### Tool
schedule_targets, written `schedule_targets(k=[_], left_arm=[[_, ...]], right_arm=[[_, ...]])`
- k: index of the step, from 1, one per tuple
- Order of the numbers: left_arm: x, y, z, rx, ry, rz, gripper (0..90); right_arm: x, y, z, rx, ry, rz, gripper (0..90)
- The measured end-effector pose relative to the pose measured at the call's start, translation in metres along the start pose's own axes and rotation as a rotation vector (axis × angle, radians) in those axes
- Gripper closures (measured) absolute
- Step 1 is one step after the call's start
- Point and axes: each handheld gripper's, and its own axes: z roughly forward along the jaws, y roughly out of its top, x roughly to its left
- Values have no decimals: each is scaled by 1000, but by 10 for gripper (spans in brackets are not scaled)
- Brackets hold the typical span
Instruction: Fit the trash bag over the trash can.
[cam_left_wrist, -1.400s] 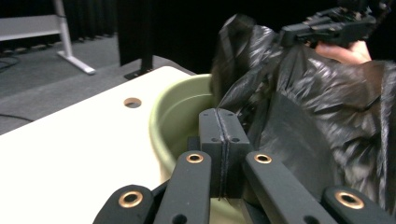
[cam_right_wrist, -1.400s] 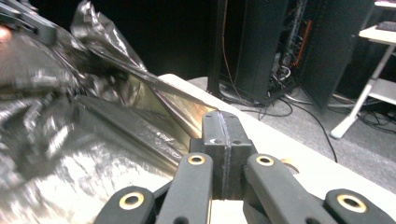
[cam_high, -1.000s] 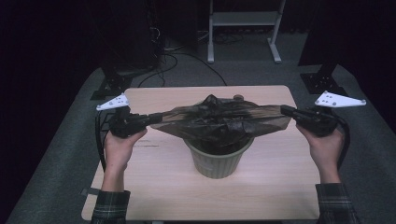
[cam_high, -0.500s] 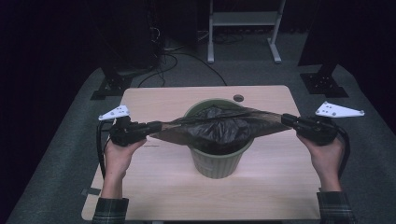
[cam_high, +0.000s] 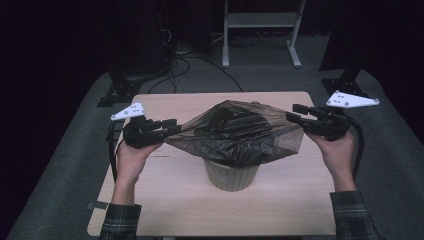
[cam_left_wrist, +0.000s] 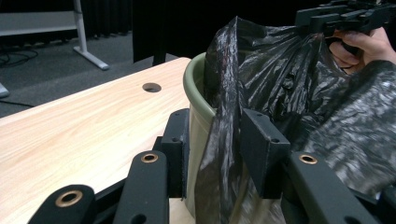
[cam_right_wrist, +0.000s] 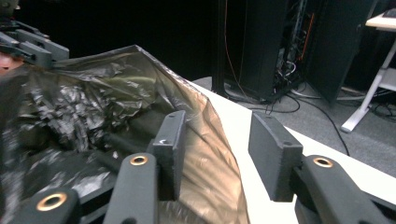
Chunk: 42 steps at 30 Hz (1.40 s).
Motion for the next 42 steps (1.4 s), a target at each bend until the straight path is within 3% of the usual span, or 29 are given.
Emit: schedule_targets(k=[5, 9, 11, 13, 18, 22, 27, 32, 37, 42], left_arm=[[5, 1, 12, 31, -3, -2, 618], [8, 0, 18, 39, -2, 12, 773], [10, 0, 22, 33, 3, 25, 853], [13, -1, 26, 34, 14, 34, 896], [17, -2, 35, 23, 44, 46, 897], [29, -3, 44, 28, 96, 22, 897], [39, -11, 59, 95, 121, -5, 897], [45, -19, 70, 126, 123, -17, 897], [46, -27, 74, 173, 132, -5, 897], [50, -43, 73, 223, 132, -36, 897]], right_arm=[[-11, -1, 26, 58, 25, 48, 555], [-16, -3, 39, 69, 47, 48, 830], [-17, -4, 44, 66, 39, 50, 897], [-19, -5, 49, 68, 38, 58, 900], [-21, -8, 57, 75, 31, 66, 900], [-27, -12, 66, 100, -4, 75, 900], [-32, -20, 75, 140, -26, 86, 900], [-37, -32, 84, 188, -39, 103, 900], [-37, -38, 91, 215, -34, 97, 900], [-36, -51, 93, 250, -40, 101, 900]])
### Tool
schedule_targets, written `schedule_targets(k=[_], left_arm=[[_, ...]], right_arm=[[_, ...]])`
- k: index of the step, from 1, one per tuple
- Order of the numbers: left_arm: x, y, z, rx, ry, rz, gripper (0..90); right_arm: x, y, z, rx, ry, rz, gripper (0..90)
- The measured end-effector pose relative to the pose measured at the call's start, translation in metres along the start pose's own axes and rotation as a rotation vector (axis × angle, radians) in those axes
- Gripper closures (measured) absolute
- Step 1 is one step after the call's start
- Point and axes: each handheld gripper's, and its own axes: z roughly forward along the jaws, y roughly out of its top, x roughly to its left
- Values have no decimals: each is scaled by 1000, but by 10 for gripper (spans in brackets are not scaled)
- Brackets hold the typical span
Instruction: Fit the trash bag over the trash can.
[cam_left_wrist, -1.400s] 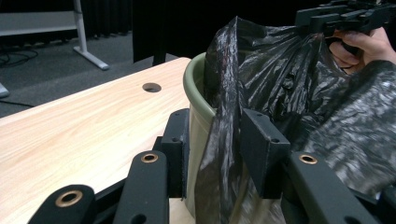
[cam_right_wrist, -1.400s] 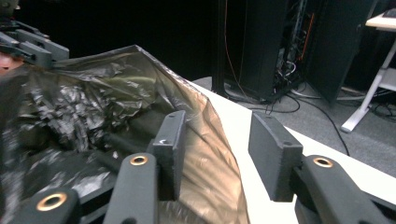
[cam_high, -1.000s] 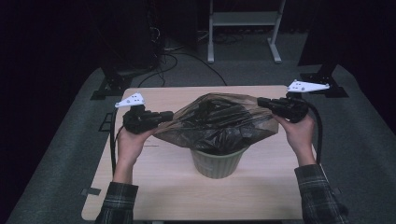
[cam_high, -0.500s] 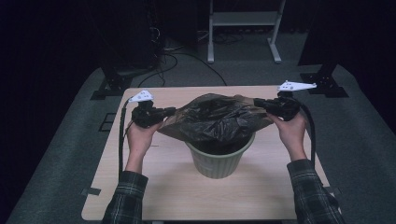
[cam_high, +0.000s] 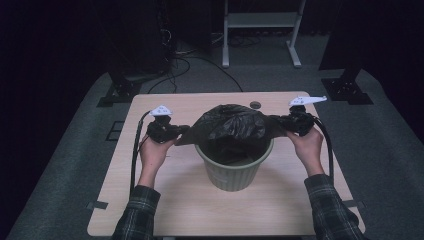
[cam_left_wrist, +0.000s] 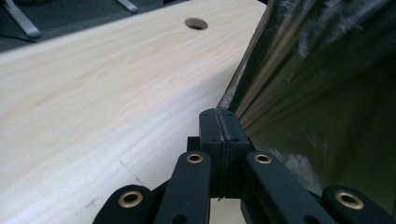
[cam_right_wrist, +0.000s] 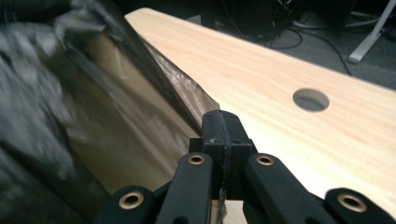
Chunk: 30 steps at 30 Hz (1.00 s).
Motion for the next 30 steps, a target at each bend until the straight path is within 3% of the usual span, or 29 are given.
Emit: schedule_targets(k=[4, 6, 12, 30], left_arm=[[1, -11, -3, 21, 4, -5, 897], [1, -15, -3, 21, -14, -12, 896], [-6, -28, 13, 102, -12, 14, 896], [-3, -51, 35, 187, -5, -6, 896]], right_arm=[[0, -11, -3, 4, 1, 9, 900], [-1, -16, -6, 1, 7, 13, 900], [0, -31, -3, 26, 14, 22, 900], [-3, -52, 12, 97, 12, 37, 900]])
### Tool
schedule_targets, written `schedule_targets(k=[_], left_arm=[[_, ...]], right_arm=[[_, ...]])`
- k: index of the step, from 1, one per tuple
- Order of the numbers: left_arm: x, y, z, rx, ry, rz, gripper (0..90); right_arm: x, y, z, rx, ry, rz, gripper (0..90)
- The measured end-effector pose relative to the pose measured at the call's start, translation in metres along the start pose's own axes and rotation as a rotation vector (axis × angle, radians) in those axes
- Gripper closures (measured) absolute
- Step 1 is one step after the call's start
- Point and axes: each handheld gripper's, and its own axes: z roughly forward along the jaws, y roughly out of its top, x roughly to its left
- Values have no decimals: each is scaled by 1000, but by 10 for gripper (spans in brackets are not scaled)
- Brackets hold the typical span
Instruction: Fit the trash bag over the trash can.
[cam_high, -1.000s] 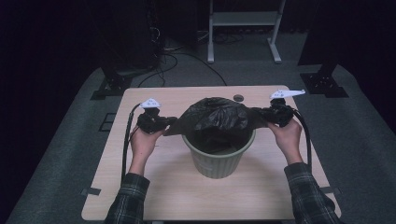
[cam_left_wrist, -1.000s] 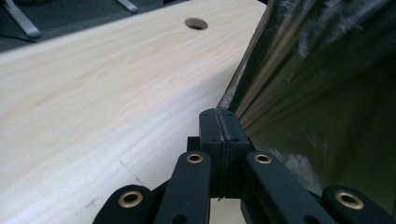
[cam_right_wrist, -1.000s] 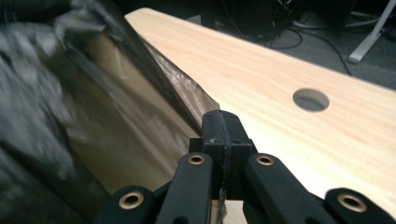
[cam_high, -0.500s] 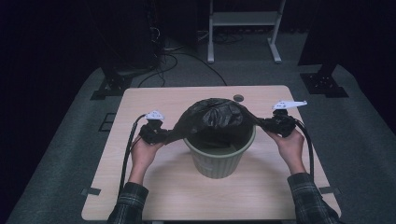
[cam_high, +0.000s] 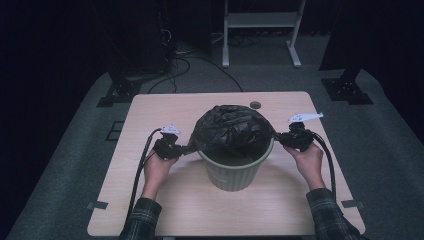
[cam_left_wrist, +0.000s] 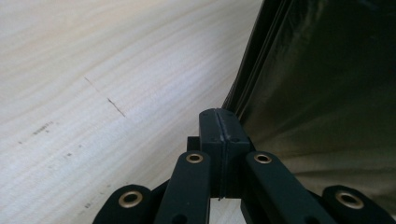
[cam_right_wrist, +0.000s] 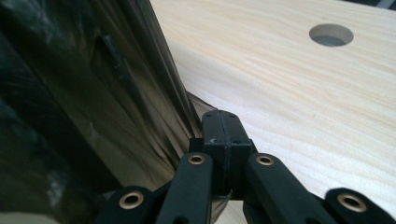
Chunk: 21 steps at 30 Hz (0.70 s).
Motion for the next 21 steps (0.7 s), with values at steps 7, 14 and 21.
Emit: schedule_targets(k=[7, 14, 21], left_arm=[[3, 0, -3, -23, 3, -26, 794], [8, 13, -49, -163, 18, -44, 688], [-8, 23, -90, -284, -25, 1, 673]], right_arm=[[0, -3, 1, -5, -24, -1, 781], [-7, 9, -33, -101, -39, 16, 706], [-15, 9, -71, -209, -14, 53, 627]])
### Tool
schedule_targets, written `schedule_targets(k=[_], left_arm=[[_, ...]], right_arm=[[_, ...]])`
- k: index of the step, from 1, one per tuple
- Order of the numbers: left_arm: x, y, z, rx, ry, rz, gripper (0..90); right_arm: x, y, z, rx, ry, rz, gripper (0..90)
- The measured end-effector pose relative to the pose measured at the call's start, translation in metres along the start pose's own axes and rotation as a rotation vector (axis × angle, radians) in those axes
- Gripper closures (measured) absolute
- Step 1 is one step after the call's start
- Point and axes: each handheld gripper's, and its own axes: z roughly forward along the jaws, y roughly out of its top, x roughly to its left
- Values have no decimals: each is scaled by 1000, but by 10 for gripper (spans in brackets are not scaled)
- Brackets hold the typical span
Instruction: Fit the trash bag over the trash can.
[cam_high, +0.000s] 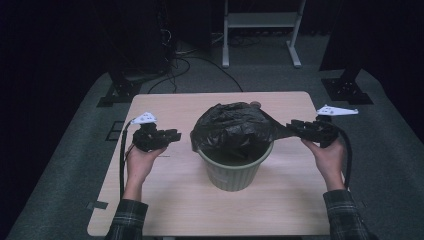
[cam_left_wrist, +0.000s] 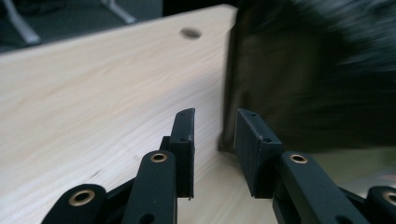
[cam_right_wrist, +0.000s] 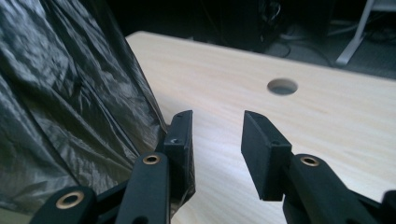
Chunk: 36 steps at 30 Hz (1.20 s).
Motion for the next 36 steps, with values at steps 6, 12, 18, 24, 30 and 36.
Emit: schedule_targets(k=[6, 12, 18, 24, 30, 36], left_arm=[[-22, 8, -21, -96, -91, 40, 605], [-36, 21, -25, -164, -173, 58, 518], [-44, 33, -12, -167, -199, 76, 403], [-56, 51, 4, -181, -243, 133, 375], [-69, 67, 22, -146, -268, 191, 369], [-76, 73, 38, -91, -267, 230, 381]], right_arm=[[6, 8, -25, -40, 1, -32, 629], [15, 9, -36, -53, 11, -60, 646], [18, 9, -35, -53, 21, -69, 668], [18, 9, -34, -52, 22, -71, 682], [18, 10, -35, -59, 21, -66, 679], [26, 15, -46, -95, 57, -82, 658]])
